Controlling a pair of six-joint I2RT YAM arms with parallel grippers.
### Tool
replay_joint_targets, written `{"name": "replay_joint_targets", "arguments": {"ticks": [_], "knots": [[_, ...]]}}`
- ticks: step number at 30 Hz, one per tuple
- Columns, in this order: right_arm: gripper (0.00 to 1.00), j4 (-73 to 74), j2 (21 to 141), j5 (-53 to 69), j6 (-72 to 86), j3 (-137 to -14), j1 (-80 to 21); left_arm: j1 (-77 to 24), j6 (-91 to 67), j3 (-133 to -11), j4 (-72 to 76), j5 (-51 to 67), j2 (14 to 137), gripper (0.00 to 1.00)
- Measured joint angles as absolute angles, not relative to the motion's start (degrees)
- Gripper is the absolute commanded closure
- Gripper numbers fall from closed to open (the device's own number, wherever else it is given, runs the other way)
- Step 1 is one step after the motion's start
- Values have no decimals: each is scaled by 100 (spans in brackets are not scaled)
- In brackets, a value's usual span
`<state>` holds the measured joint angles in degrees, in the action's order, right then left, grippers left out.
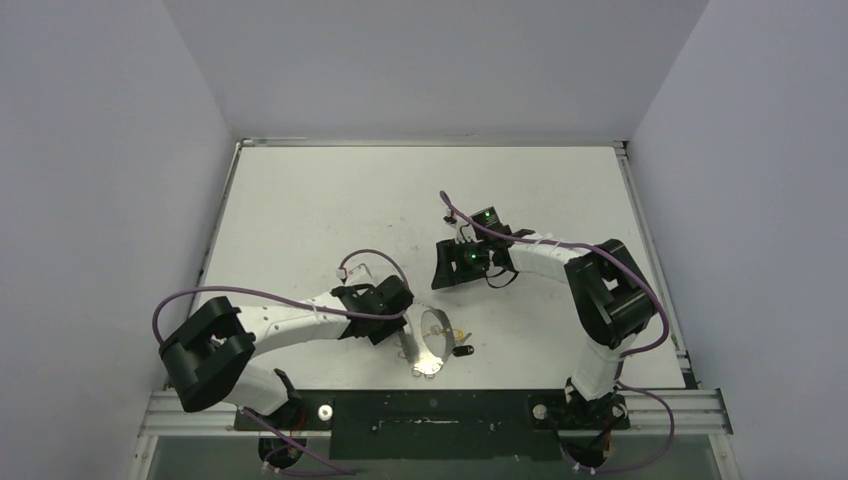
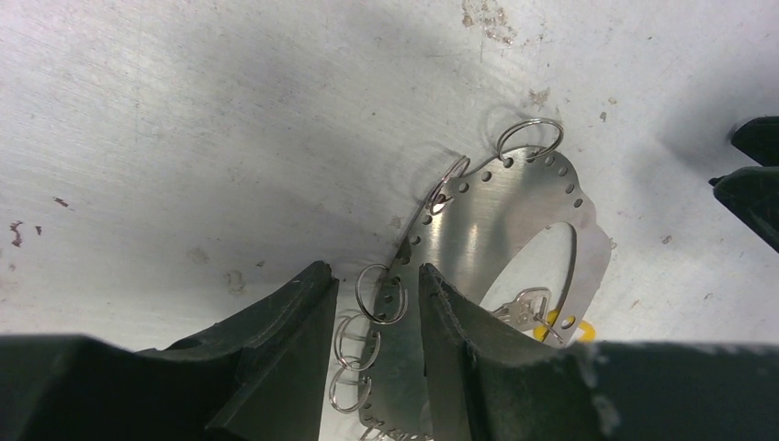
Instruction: Put the keys on the keyring
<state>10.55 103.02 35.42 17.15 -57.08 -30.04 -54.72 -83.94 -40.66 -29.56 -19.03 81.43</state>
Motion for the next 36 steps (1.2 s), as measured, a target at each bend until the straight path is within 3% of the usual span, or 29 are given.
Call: {"name": "replay_joint_targets", "arguments": {"ticks": [4,10,15,20,28,36], "knots": [[39,1055,10302,3544,1715,-5708,-3004,-5472,-8514,-3977,-2687,-1900,8130,74],[38,1055,10302,3544,1715,-5708,-3004,-5465,-8508,-3903,-2539,-1977,8130,100],[37,1057,10302,3546,1715,-5708,-3004,-5358,-8300,-3883,-2390,-2051,8101,100],[28,1050,10298,3564,1715,-5708,-3004,-5041,-7756,-3813,-2333,-2121,7826,100],[23,884,9815,3581,1712,-5590,-3006,-4270,-5640,-3922,-2410,-2163,7072,100],[22,211,9325,3577,1597,-5590,-3227,-4077,-3765,-4923,-2869,-1649,6858,100]]}}
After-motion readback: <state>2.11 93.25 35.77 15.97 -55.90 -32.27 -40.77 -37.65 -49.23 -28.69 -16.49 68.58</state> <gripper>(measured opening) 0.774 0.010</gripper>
